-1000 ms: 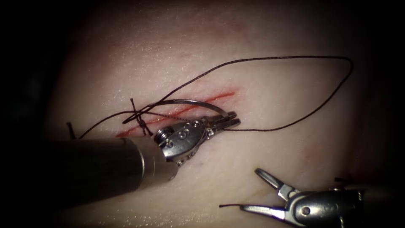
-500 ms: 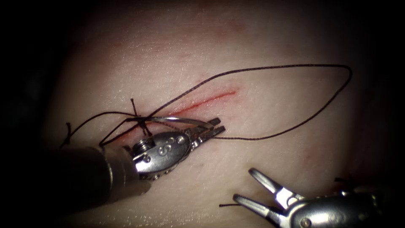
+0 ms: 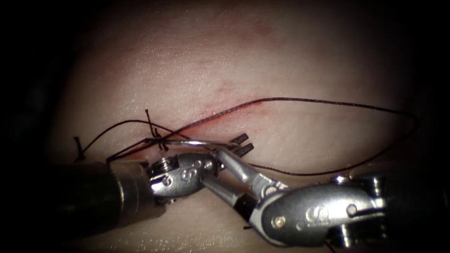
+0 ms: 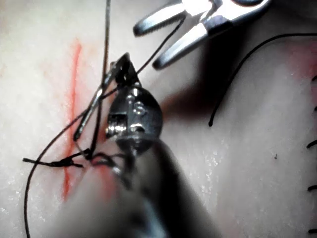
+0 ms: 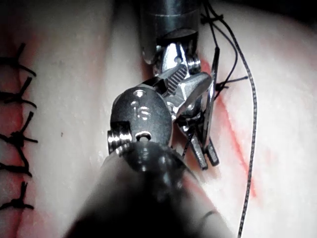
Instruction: Wound Closure
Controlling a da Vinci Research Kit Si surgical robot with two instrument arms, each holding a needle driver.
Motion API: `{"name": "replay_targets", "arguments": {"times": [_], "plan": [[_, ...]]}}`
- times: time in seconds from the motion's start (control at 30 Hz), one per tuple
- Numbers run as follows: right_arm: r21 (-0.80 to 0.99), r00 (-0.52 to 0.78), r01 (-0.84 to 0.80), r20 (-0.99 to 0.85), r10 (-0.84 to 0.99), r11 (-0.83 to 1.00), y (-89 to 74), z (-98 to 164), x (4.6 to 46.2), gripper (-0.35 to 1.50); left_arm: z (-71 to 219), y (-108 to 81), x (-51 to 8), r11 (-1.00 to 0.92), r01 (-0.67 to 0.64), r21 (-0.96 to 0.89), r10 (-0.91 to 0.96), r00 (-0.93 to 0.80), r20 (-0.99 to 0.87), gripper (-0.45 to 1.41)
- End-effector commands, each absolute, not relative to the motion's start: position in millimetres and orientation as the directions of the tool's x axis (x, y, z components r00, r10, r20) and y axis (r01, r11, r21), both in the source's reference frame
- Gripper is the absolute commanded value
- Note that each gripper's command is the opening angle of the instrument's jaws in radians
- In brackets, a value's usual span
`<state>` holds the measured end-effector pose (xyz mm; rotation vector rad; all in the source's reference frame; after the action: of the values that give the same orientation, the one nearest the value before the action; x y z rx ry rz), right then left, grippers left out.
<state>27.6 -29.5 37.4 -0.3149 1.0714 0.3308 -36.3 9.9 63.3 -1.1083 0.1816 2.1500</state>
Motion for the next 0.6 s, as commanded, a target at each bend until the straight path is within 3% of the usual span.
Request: {"name": "replay_targets", "arguments": {"times": [0.03, 0.6], "plan": [[-0.088, 0.439, -0.411, -0.891, 0.112, 0.907, -30.2, 38.2, 28.2, 0.36, 63.9, 9.2, -37.0, -0.745, -0.641, -0.184, 0.522, -0.389, -0.759, -0.45], [-0.106, 0.507, -0.424, -0.851, 0.139, 0.899, -29.7, 39.5, 28.4, 0.57, 63.1, 8.7, -37.5, -0.771, -0.624, -0.129, 0.479, -0.434, -0.763, -0.45]]}}
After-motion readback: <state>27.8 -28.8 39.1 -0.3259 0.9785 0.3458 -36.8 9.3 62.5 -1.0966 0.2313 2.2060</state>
